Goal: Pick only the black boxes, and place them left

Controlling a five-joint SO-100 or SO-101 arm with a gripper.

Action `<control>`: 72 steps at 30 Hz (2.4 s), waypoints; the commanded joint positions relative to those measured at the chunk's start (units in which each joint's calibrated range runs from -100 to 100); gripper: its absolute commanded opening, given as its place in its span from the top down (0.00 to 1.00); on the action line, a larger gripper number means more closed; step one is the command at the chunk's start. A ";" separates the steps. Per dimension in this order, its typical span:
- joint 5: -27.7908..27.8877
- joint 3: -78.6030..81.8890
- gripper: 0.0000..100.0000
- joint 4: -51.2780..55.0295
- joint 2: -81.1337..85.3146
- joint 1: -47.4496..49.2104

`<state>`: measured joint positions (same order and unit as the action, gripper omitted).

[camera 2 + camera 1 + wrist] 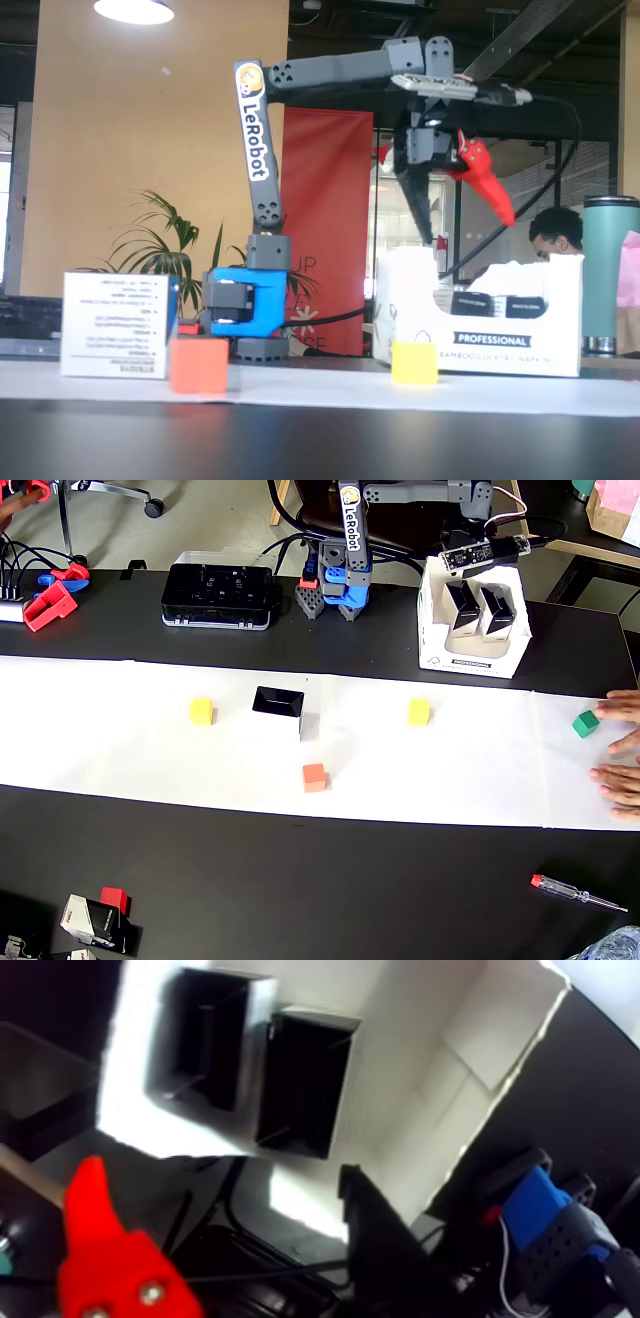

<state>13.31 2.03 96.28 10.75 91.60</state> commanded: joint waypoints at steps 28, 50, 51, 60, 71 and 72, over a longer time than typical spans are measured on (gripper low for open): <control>-9.36 -24.73 0.52 -1.85 -5.25 -45.04; -17.89 1.16 0.53 -1.77 4.15 -76.40; -17.89 3.02 0.53 -1.77 4.78 -78.05; -17.89 6.13 0.53 -2.40 4.94 -87.31; -18.26 6.04 0.53 -13.06 -0.04 -89.13; -18.26 6.04 0.53 -13.06 -1.07 -89.13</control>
<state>-4.42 10.06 85.05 10.50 3.83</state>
